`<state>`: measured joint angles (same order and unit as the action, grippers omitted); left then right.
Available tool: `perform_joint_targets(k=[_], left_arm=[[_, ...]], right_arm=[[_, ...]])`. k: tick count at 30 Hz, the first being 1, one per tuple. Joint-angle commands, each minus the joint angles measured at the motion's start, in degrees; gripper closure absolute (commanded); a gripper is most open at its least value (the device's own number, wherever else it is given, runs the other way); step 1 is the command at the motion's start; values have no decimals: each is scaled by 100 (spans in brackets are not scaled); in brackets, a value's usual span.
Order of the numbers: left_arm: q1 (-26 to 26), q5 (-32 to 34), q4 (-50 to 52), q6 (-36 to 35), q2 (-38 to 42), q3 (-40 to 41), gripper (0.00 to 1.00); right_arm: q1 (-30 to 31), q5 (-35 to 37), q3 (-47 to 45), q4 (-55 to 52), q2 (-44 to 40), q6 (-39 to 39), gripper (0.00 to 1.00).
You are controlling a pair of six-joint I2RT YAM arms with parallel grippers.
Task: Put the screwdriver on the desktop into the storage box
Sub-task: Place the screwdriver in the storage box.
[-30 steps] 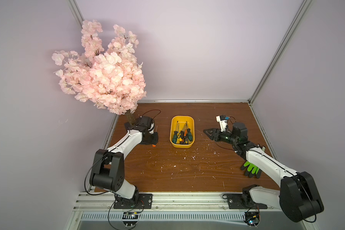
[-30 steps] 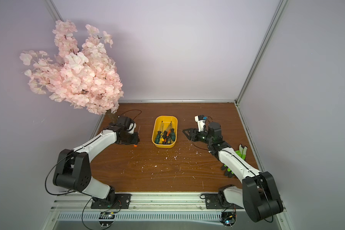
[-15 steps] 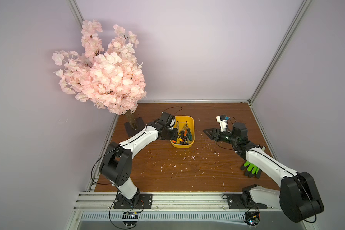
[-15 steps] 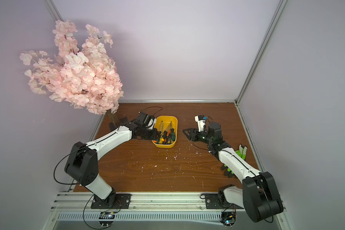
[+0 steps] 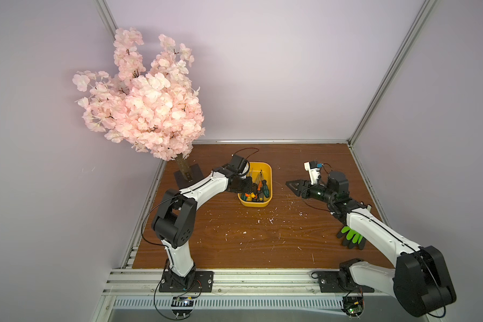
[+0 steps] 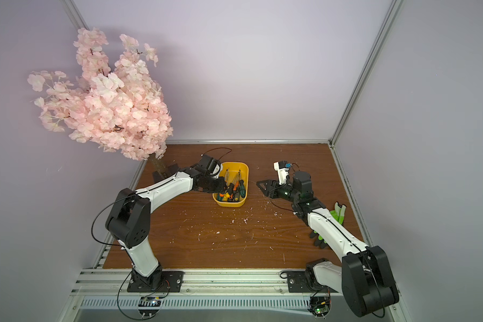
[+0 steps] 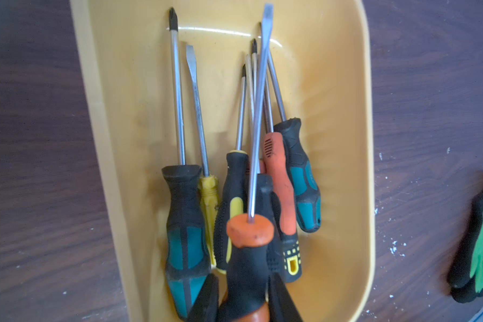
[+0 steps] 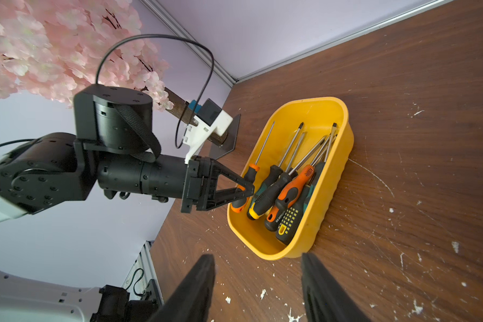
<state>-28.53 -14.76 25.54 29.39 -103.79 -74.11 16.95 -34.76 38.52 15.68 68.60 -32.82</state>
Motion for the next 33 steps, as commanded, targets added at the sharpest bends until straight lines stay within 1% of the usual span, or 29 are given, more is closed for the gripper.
perform_joint_targets(k=[1, 8, 12, 16, 18, 19, 20, 21, 29, 33], left_arm=[[-50, 157, 23, -2, -130, -126, 93], [-55, 227, 82, -65, -282, -226, 92], [-52, 311, 192, -116, -400, -327, 86], [-51, 441, 252, -137, -454, -392, 74], [-55, 508, 288, -137, -467, -420, 64], [-49, 525, 288, -134, -459, -420, 55], [-55, 527, 286, -134, -443, -420, 49], [-55, 525, 294, -137, -425, -420, 47], [-55, 601, 318, -88, -110, -486, 47], [-51, 653, 358, -73, 154, -508, 44]], right_arm=[[-28, 31, -69, 58, -193, 83, 44], [-41, 40, -117, 95, -233, 30, 44], [-40, 49, -135, 89, -278, 21, 44], [-40, 40, -167, 117, -290, -18, 44], [-43, 31, -197, 151, -312, -47, 44], [-41, 31, -209, 161, -321, -54, 44], [-42, 41, -230, 168, -334, -62, 44], [-43, 53, -244, 163, -338, -67, 44], [-42, 5, -201, 217, -279, -92, 44], [-40, 13, -158, 181, -226, -67, 44]])
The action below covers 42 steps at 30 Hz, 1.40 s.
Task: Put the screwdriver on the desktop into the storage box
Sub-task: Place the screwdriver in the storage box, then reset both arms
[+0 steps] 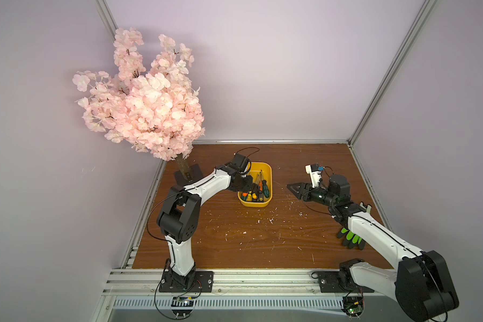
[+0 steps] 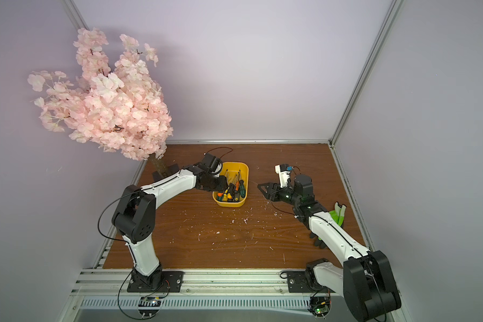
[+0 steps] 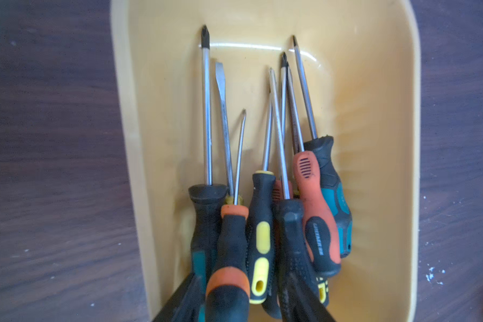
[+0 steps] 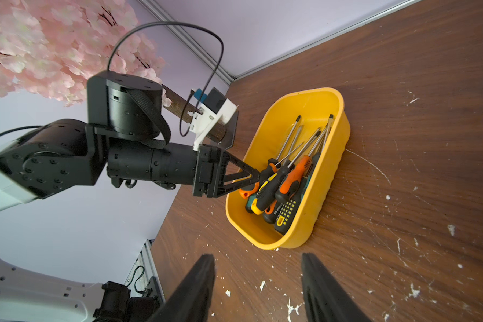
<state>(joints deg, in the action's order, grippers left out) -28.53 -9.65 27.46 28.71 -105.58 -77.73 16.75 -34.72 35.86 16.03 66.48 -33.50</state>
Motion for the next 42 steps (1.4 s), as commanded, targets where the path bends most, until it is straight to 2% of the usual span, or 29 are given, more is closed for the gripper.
perform_joint_targets(k=[1, 9, 16, 18, 22, 23, 24, 28, 29, 35, 39, 42], left_arm=[[-53, 179, 172, -13, 422, -132, 44], [-55, 568, 150, -61, 1120, 116, 42], [29, 1061, -632, -212, 2204, 974, 30], [115, 1203, -793, -260, 2488, 1208, 27], [551, 1288, -989, -356, 3012, 1663, 18], [666, 1347, -1042, -389, 3146, 1783, 14], [762, 1410, -1101, -464, 3263, 1884, 2], [1166, 1764, -1395, -733, 3670, 2318, 1], [1271, 1802, -1507, -806, 3765, 2441, 1], [2117, 1990, -2411, -1189, 4452, 3322, 1], [2833, 1936, -3048, -1315, 4723, 3920, 1], [3106, 2199, -3856, -1408, 4826, 4578, 1]], right_arm=[[-19, 21, 131, 129, 0, 1, 44], [-18, 149, 328, -33, 167, 151, 44], [-18, 618, 869, -562, 370, 682, 43], [-23, 801, 1060, -660, 428, 807, 40], [-80, 1421, 1365, -802, 513, 1055, 31], [-162, 1508, 1409, -796, 525, 1046, 30], [-253, 1535, 1422, -746, 538, 1024, 30], [-702, 1905, 1426, -607, 595, 956, 24], [-782, 2016, 1407, -570, 589, 968, 2], [-1116, 3228, 1094, -310, 345, 1350, 1], [-1175, 4391, 489, 272, -2, 1678, 1], [-1207, 5192, -15, 755, -150, 1995, 1]])
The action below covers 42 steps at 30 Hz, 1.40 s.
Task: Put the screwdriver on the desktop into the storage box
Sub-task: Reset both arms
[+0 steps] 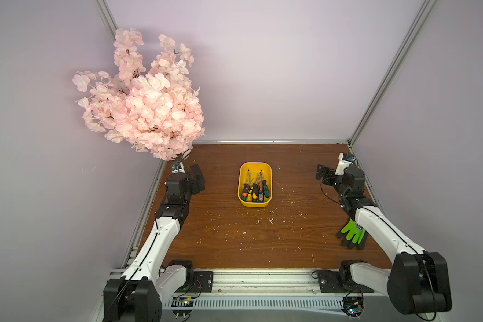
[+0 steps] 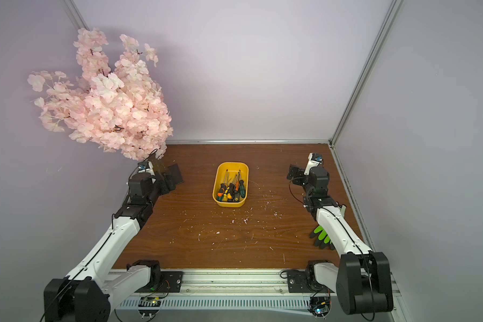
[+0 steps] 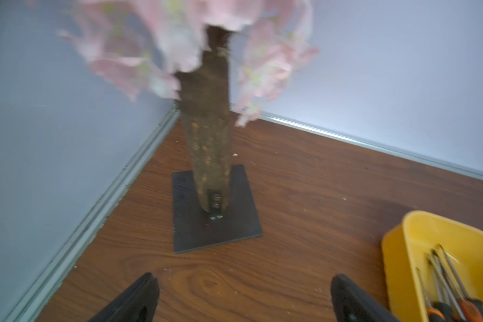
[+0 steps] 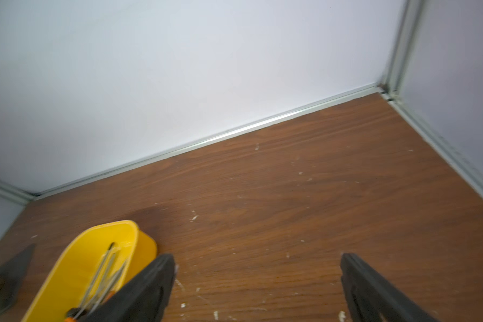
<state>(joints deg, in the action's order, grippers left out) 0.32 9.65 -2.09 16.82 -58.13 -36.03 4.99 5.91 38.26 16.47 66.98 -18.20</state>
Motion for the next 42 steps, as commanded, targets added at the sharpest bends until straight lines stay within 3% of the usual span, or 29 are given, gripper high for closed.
perform_joint_targets(k=[1, 7, 17, 21, 26, 31, 33, 35, 42], left_arm=[[240, 371, -1325, -272, 115, 732, 1], [246, 718, -4057, -476, -184, 2241, 1], [241, 459, -5415, -558, -1651, 2336, 1], [230, 424, -5999, -674, -1891, 2423, 1], [179, 441, -6958, -783, -2265, 2701, 1], [-265, 463, -7528, -1333, -2740, 2756, 1], [-410, 646, -8461, -1583, -3239, 2847, 1], [-417, 790, -7362, -1454, -2977, 2502, 1], [-415, 877, -7712, -1437, -3154, 2548, 1]], right_arm=[[-40, 1370, -494, 994, -243, 615, 1], [-39, 2037, -1978, 2969, -371, 1254, 1], [-49, 1623, -3030, 5541, 905, 1594, 1], [-39, 1191, -3028, 5933, 1369, 1661, 1], [-40, 1006, -3376, 7628, 2261, 1757, 1], [-40, 720, -3079, 6659, 2001, 1834, 1], [-36, 634, -2947, 6641, 2152, 1881, 1], [-41, 746, -2735, 6187, 2134, 1819, 1], [-41, 778, -2714, 6167, 2135, 1820, 1]])
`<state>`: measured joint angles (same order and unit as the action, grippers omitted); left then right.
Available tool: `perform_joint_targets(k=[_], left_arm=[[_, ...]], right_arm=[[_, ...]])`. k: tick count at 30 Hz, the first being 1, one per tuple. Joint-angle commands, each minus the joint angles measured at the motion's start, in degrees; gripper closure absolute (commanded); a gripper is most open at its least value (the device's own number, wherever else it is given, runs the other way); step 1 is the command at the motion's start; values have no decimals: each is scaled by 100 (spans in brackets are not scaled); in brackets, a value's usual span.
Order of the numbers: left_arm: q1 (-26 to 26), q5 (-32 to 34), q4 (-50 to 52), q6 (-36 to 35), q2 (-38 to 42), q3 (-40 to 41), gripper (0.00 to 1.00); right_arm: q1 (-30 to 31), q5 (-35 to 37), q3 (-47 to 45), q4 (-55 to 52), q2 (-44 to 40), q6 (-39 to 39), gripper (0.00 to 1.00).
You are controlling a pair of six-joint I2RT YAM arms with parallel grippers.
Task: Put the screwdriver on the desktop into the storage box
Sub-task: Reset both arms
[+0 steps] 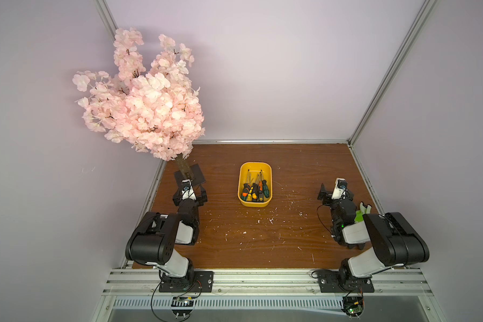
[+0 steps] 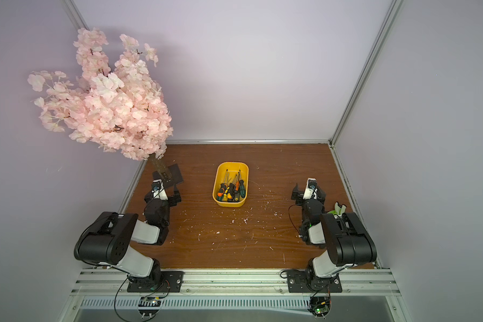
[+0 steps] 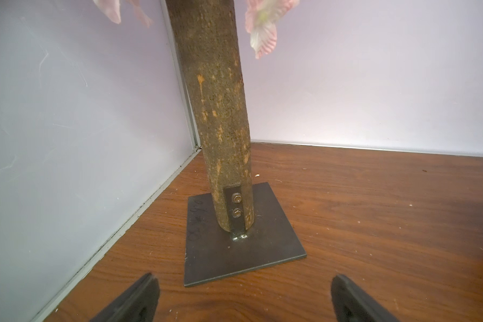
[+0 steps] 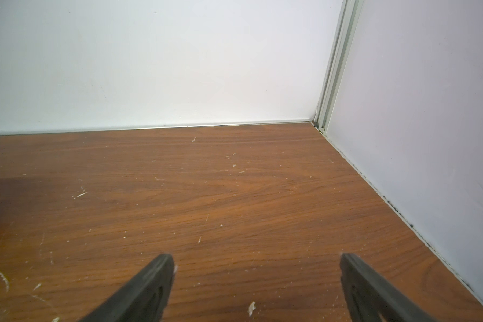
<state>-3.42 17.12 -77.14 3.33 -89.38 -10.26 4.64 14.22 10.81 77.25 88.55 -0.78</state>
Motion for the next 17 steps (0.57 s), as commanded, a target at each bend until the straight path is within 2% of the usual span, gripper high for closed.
perform_joint_targets(k=[1, 15, 17], left_arm=[[-44, 131, -206, -81, -27, -29, 1], [-42, 133, -213, -83, -10, -11, 1], [-45, 123, -230, -85, 0, 7, 1]], right_arm=[[-5, -53, 27, 96, -23, 78, 1], [20, -75, -9, 148, -28, 120, 1], [57, -332, 41, 127, -5, 238, 1]])
